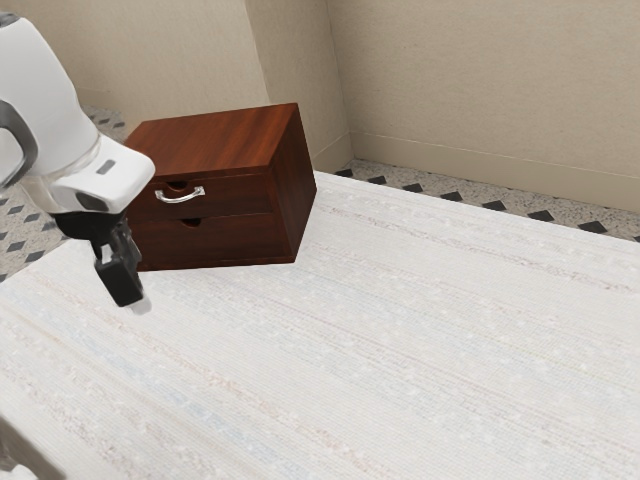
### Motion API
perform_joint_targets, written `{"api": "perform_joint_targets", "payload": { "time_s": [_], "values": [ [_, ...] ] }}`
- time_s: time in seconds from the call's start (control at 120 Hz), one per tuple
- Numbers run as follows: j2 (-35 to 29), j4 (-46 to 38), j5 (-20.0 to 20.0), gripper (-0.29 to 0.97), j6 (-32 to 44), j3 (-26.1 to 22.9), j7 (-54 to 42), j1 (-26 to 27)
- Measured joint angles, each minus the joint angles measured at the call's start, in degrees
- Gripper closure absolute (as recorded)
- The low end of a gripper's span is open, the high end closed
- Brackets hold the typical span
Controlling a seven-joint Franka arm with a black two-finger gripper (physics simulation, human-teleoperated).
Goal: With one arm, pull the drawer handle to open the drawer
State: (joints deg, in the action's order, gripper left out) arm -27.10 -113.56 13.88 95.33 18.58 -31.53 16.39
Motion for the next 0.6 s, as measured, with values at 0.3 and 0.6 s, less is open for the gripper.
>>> {"api": "perform_joint_targets", "payload": {
  "time_s": [0.3,0.6],
  "values": [
    [-1.51,-1.64,12.48,0.00,16.19,19.19,-11.92,18.27],
    [-3.97,1.09,21.67,0.00,21.62,41.16,-19.06,38.81]
  ]
}}
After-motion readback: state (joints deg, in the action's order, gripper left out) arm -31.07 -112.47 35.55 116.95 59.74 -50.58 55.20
